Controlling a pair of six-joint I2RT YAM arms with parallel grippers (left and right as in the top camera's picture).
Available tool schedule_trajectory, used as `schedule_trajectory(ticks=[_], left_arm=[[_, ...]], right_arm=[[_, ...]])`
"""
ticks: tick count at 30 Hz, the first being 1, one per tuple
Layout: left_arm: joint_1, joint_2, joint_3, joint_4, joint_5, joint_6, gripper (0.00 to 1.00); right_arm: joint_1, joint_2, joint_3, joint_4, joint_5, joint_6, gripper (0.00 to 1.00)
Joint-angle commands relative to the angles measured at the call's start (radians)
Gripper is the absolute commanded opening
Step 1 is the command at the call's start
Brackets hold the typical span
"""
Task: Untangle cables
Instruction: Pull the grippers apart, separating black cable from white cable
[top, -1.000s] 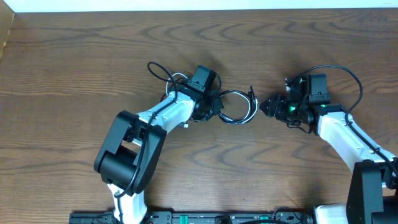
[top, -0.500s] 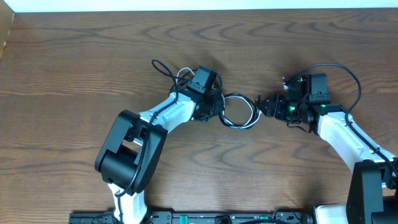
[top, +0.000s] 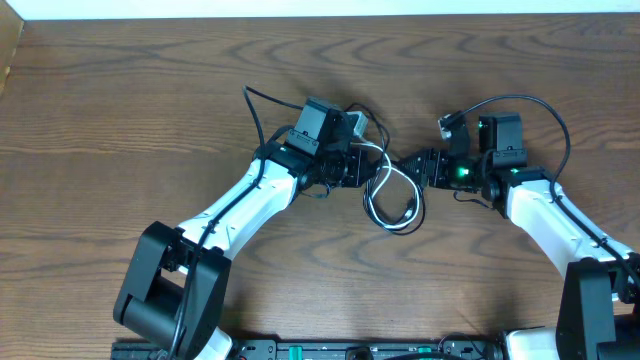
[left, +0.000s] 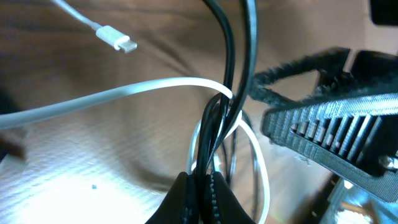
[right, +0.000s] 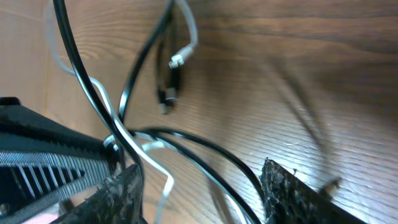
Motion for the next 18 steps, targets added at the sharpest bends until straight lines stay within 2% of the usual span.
schedule_trajectory(ticks=[1, 5, 8, 13, 18], left_arm=[[0.008, -0.005, 0.006, -0.005, 0.103, 0.008, 0.08], [0.031, -0.005, 0.006, -0.018, 0.106, -0.037, 0.07], [0.054, -0.005, 0.006, -0.025, 0.178, -0.037, 0.08], [0.084, -0.005, 0.006, -0.024, 0.289, -0.038, 0.07], [0.091, -0.005, 0.006, -0.024, 0.31, -0.056, 0.07]], right_arm=[[0.016, 0.005, 0.011, 0.031, -0.091, 0.038, 0.57], [0.018, 0.005, 0.011, 0.1, -0.132, 0.087, 0.56], [0.018, 0.005, 0.011, 0.163, -0.13, 0.123, 0.56], [0.027, 0.011, 0.011, 0.166, -0.118, 0.122, 0.56], [0.071, 0.04, 0.011, 0.177, -0.092, 0.122, 0.56]])
